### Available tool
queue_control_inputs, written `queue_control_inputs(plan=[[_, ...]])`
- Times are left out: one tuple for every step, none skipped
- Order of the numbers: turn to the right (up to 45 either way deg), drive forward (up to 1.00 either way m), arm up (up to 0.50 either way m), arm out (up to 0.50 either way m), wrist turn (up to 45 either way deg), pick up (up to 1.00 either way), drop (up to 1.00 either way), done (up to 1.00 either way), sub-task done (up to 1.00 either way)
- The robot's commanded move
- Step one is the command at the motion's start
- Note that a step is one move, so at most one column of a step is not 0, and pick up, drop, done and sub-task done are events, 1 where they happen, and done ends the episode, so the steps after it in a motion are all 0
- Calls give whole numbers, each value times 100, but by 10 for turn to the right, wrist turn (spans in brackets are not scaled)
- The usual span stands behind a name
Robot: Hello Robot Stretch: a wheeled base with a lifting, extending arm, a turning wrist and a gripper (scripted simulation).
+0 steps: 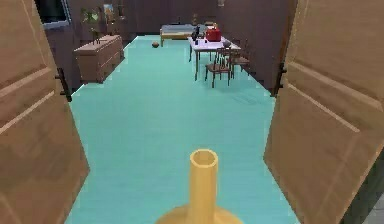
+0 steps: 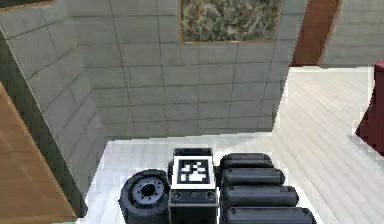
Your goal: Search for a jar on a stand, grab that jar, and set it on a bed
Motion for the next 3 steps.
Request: queue_control_inputs(plan=[[0, 100, 0, 0, 0, 0, 0, 0, 0], [0, 75, 0, 0, 0, 0, 0, 0, 0], [390, 0, 0, 0, 0, 0, 0, 0, 0]])
